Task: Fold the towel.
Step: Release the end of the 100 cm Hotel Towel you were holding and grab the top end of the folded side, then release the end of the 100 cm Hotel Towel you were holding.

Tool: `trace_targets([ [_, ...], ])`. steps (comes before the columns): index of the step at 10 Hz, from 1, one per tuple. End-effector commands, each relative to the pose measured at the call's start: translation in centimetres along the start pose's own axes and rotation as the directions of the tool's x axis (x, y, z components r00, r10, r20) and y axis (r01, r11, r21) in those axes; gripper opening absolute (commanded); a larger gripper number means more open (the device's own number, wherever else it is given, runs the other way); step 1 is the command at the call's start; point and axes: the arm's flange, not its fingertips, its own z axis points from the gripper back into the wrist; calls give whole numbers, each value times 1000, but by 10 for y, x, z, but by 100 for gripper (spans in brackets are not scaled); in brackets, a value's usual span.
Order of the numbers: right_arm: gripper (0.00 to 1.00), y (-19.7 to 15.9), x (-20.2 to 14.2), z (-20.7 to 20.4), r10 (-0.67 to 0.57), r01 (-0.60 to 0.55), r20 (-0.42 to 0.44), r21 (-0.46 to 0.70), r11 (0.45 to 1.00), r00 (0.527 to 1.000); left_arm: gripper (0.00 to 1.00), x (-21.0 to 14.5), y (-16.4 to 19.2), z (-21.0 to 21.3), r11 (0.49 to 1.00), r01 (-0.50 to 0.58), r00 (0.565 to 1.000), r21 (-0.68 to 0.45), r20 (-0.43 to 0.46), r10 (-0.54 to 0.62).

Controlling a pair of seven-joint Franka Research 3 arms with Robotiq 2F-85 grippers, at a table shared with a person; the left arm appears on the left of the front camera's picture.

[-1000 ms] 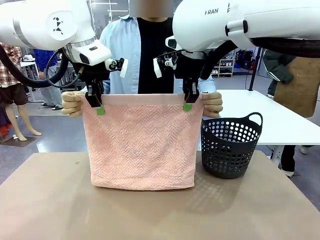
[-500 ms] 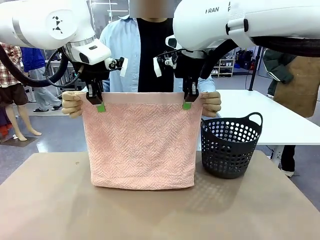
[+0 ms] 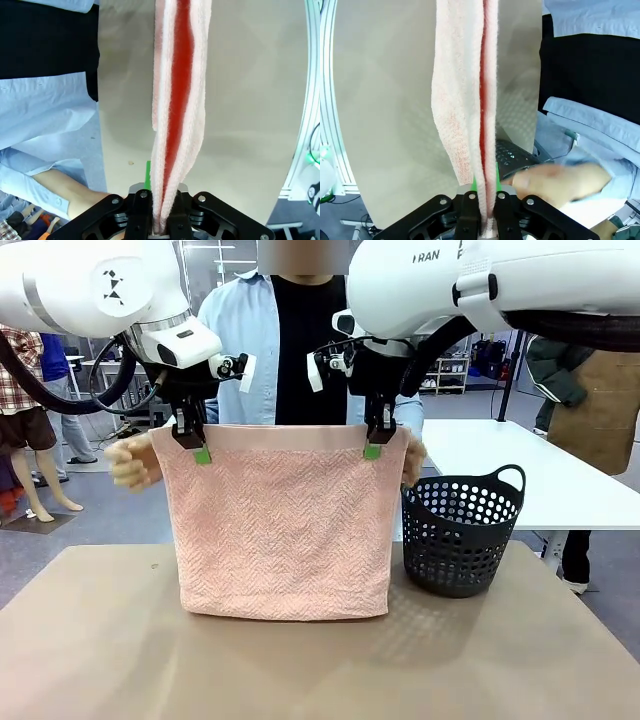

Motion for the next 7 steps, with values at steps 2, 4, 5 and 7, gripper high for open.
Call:
trace_targets([
  [2,0,0,0,1,5,-5,-9,-6,1000,1000,0,-1,1,1,1000,-8,1000,9,-5,8],
  [4,0,0,0,1,5,-5,-9,-6,1000,1000,0,-1,1,1,1000,-8,1000,9,-5,8],
  [5,0,0,0,1,5,-5,-9,-6,1000,1000,0,-1,1,1,1000,-8,1000,9,-5,8],
  [7,0,0,0,1,5,-5,-9,-6,1000,1000,0,-1,1,1,1000,-8,1000,9,-5,8],
])
